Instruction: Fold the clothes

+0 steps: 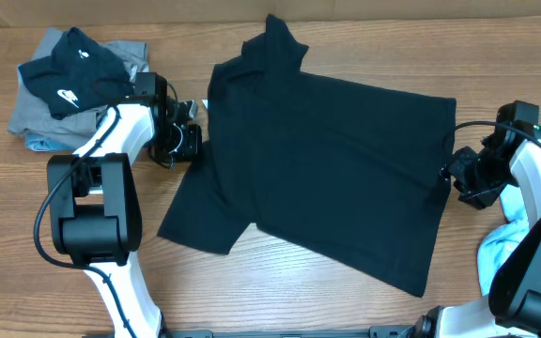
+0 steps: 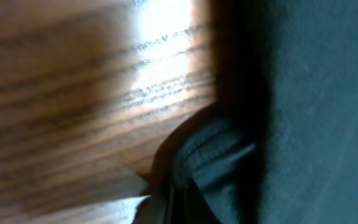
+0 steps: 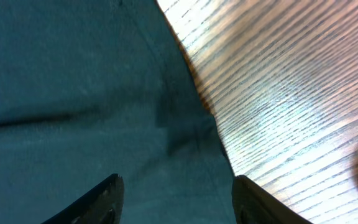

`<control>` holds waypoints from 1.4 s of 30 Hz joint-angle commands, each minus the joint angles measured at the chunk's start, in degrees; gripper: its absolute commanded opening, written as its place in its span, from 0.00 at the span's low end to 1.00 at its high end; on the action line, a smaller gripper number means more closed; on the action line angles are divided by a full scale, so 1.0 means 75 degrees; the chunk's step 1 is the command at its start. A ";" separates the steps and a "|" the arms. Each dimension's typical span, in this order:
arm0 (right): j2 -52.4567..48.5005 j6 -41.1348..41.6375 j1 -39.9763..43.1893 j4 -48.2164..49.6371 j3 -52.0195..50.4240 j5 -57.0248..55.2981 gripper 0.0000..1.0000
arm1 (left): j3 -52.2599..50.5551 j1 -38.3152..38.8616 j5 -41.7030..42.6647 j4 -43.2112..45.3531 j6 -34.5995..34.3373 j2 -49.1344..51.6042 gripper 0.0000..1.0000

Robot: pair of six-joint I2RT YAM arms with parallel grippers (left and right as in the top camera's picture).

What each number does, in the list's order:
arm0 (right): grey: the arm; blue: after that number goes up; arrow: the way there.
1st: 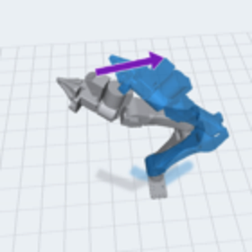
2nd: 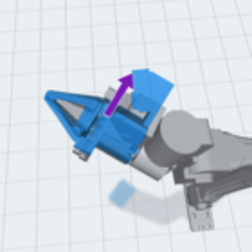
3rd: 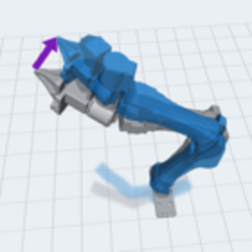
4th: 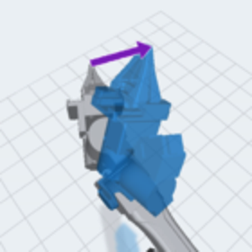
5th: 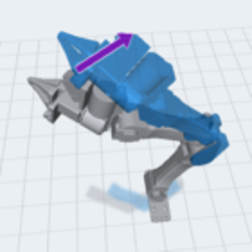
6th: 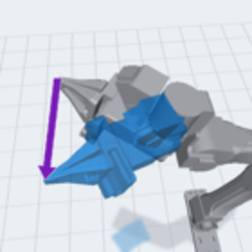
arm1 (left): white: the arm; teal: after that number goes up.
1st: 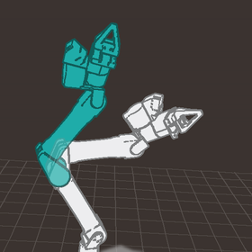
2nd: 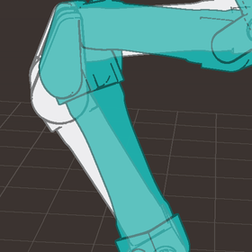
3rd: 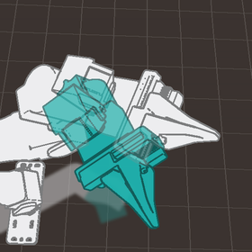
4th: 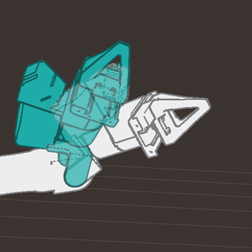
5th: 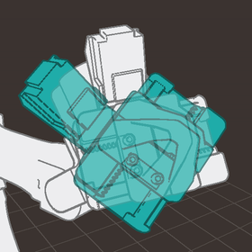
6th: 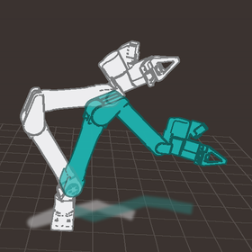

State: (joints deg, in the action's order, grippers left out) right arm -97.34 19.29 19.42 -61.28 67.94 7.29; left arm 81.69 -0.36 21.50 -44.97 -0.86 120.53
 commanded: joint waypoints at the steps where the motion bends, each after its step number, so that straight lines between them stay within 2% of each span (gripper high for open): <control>1: 0.0119 -0.0006 -0.0023 0.0064 0.0093 0.0044 0.59 | 0.0067 -0.0099 0.0012 -0.0460 0.0105 0.0058 0.04; 5: 0.0105 0.0029 -0.0023 0.0221 0.0085 0.0044 0.59 | 0.0714 -0.0527 -0.0892 -0.1556 -0.0449 -0.0154 0.04; 9: -0.0012 0.0029 -0.0061 0.0469 0.0041 0.0076 0.53 | 0.1425 -0.1078 -0.1804 -0.2410 -0.0761 -0.0676 0.04; 16: -0.0236 0.0187 -0.0137 0.0935 -0.0297 0.0073 0.51 | 0.1617 -0.1533 -0.1897 -0.2888 -0.0918 -0.1323 0.04; 17: -0.0233 0.0236 -0.0137 0.0968 -0.0341 0.0079 0.51 | 0.1615 -0.1533 -0.1891 -0.2984 -0.0918 -0.1320 0.11; 18: -0.0233 0.0227 -0.0140 0.0988 -0.0376 0.0146 0.51 | 0.1615 -0.1510 -0.1891 -0.3075 -0.0915 -0.1291 0.23; 21: -0.0233 0.0099 -0.0140 0.0804 -0.0481 0.0743 0.57 | 0.1615 -0.1431 -0.1871 -0.3328 -0.0912 -0.1253 0.42; 25: -0.0233 -0.0239 -0.0265 0.0236 -0.0775 0.1501 0.60 | 0.1615 -0.1343 -0.1906 -0.3369 -0.0729 -0.1241 0.51; 30: -0.0233 -0.0169 -0.0720 0.0994 -0.1649 0.1550 0.60 | 0.1615 -0.1326 -0.1920 -0.3287 -0.0740 -0.1241 0.53; 32: -0.0236 -0.0055 -0.0944 0.1504 -0.2043 0.1585 0.47 | 0.1615 -0.1326 -0.1915 -0.3284 -0.0737 -0.1241 0.53; 35: -0.0236 0.0303 -0.1110 0.1953 -0.2317 0.1192 0.11 | 0.1615 -0.1326 -0.1888 -0.3290 -0.0688 -0.1241 0.53; 36: -0.0227 0.0557 -0.1110 0.1944 -0.2276 0.0720 0.04 | 0.1615 -0.1326 -0.1830 -0.3290 -0.0647 -0.1241 0.53; 40: -0.0195 0.1489 -0.0624 0.1198 -0.1530 -0.1058 0.04 | 0.1615 -0.1311 -0.1209 -0.3246 -0.0385 -0.1241 0.52; 42: -0.0195 0.1489 -0.0315 0.0912 -0.1075 -0.1253 0.04 | 0.1615 -0.1271 -0.1107 -0.3197 -0.0312 -0.1241 0.52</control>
State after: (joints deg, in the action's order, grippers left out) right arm -98.96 26.48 13.54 -53.56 54.89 7.94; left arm 93.27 -10.48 9.96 -69.28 -5.56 111.00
